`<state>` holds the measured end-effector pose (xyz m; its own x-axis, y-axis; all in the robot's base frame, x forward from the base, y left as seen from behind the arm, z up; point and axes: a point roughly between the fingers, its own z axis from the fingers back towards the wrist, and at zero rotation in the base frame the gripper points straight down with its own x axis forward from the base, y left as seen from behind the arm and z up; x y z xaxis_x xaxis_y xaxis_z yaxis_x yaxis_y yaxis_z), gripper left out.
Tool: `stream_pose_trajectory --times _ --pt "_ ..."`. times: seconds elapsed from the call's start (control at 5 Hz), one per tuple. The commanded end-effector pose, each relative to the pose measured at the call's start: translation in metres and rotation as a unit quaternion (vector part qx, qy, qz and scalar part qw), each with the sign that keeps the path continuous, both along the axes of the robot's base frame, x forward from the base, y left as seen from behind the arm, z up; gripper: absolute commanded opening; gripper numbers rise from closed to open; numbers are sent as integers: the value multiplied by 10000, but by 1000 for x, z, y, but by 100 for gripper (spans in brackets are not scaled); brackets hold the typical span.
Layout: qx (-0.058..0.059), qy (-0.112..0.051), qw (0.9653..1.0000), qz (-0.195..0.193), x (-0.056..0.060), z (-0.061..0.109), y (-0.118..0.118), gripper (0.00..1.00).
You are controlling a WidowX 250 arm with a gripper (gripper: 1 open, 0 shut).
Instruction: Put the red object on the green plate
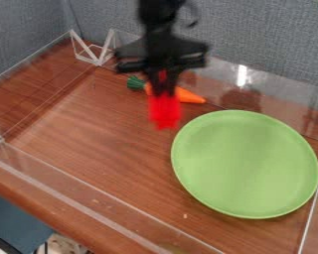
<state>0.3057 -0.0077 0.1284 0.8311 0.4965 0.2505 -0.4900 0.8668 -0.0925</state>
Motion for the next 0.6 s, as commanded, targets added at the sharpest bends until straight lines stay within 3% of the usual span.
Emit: stream_pose_trajectory --times 0.0,0.2,0.4 --pt "-34 -210 9980 -599 14 9 -43 0" --pt "2 -174 9972 -731 11 -8 -66 0" --pt "37 -120 9965 -825 9 -19 -70 0"
